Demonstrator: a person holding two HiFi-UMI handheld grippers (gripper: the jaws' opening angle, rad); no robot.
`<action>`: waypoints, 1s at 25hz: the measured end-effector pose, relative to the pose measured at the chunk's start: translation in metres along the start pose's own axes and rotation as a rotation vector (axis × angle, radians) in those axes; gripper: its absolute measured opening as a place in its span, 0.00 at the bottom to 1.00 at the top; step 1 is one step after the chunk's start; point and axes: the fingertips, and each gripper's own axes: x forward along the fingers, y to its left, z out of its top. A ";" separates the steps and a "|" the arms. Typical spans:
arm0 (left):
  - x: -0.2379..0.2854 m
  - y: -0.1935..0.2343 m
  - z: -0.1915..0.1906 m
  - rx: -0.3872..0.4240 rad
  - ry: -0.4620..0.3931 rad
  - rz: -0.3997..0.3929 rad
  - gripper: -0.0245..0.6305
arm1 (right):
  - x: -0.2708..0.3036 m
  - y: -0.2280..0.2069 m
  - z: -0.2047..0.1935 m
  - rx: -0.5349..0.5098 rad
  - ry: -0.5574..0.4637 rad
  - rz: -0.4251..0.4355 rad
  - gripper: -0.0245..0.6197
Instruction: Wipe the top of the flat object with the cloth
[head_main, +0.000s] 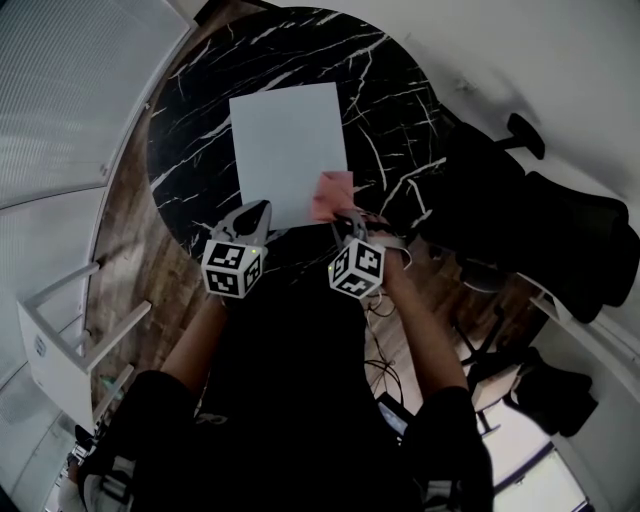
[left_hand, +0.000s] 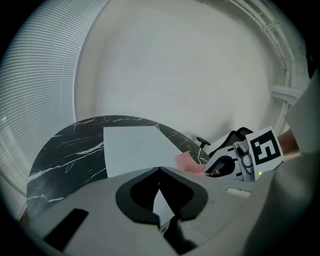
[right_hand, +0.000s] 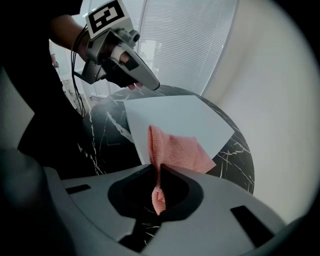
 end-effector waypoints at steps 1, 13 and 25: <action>0.000 0.000 0.000 0.000 0.000 -0.001 0.04 | 0.000 0.002 0.000 0.001 0.001 0.005 0.06; 0.005 0.004 0.006 -0.001 -0.002 -0.005 0.04 | -0.003 0.002 0.002 0.028 -0.015 0.004 0.06; 0.000 0.032 0.023 -0.095 -0.066 0.060 0.04 | -0.058 -0.128 0.096 0.255 -0.331 -0.177 0.06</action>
